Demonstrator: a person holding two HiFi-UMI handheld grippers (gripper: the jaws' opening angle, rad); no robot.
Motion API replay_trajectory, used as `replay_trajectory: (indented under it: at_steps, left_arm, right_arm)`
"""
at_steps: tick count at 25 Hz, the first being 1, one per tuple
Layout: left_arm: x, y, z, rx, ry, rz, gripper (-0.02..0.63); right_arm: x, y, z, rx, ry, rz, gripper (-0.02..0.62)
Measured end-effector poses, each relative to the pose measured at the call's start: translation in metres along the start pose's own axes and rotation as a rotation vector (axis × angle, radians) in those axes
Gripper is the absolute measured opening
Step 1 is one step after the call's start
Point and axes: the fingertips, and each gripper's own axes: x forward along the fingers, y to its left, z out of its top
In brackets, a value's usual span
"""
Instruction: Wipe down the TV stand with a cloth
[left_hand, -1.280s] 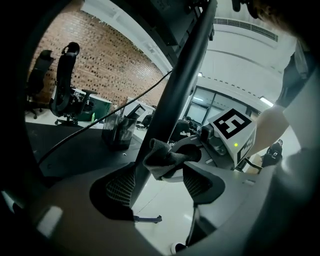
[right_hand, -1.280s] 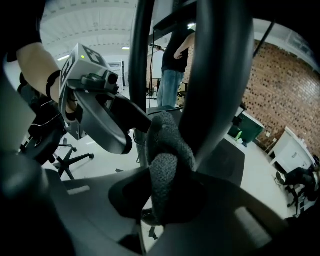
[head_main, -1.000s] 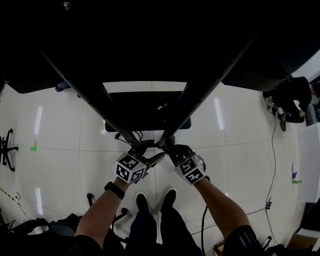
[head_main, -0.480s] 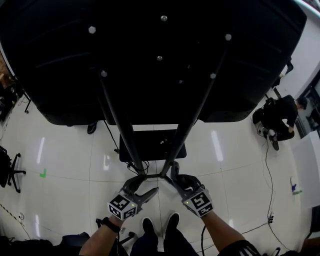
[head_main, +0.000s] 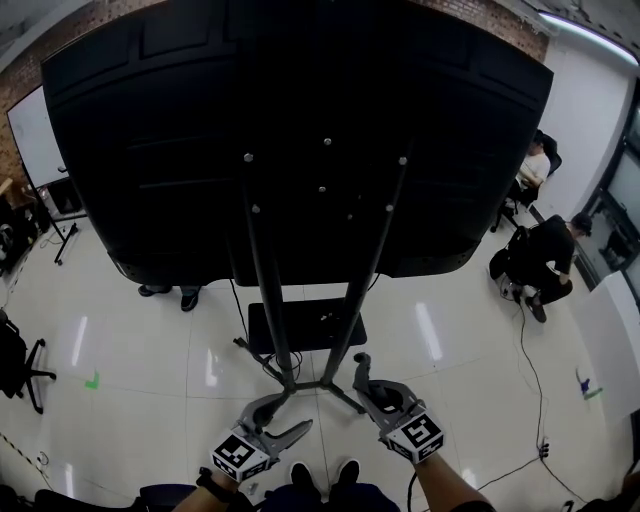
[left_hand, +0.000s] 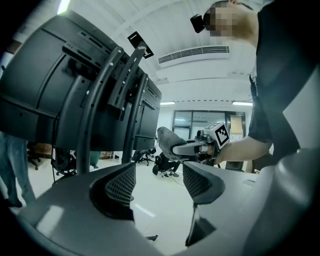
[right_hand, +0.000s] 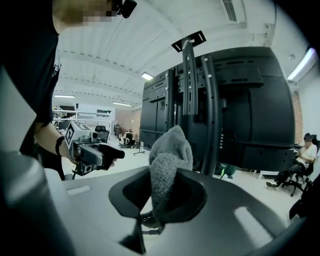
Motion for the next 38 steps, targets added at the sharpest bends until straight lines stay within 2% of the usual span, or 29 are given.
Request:
replay_trajectory:
  at_steps: [5, 10, 13, 16, 22, 27, 30, 35, 38]
  left_arm:
    - [-0.023, -0.022, 0.015, -0.044, -0.01, 0.029, 0.319]
    - [-0.041, -0.048, 0.042, -0.013, -0.041, 0.079, 0.318]
    - [-0.044, -0.06, 0.059, -0.028, -0.087, 0.14, 0.318]
    - [-0.044, -0.086, 0.064, -0.068, -0.135, 0.154, 0.318]
    - [-0.042, -0.142, 0.066, -0.09, -0.141, 0.172, 0.318]
    - [-0.056, -0.172, 0.058, -0.075, -0.137, 0.192, 0.318]
    - [-0.067, -0.179, 0.057, -0.07, -0.143, 0.199, 0.318]
    - [-0.076, -0.177, 0.079, -0.039, -0.16, 0.198, 0.318]
    - [-0.086, -0.181, 0.085, -0.022, -0.177, 0.189, 0.318]
  right_arm:
    - [-0.036, 0.02, 0.022, 0.025, -0.046, -0.018, 0.048]
    - [-0.065, 0.045, 0.037, 0.068, -0.091, 0.039, 0.048]
    - [-0.081, 0.057, 0.034, 0.078, -0.117, 0.08, 0.048]
    - [-0.105, 0.071, 0.033, 0.057, -0.127, 0.118, 0.048]
    - [-0.15, 0.08, 0.022, 0.09, -0.124, 0.14, 0.046]
    - [-0.174, 0.09, 0.007, 0.119, -0.108, 0.16, 0.046]
    - [-0.183, 0.097, 0.006, 0.123, -0.112, 0.167, 0.046]
    - [-0.184, 0.104, 0.021, 0.192, -0.139, 0.188, 0.046]
    - [-0.187, 0.116, 0.027, 0.17, -0.142, 0.185, 0.046]
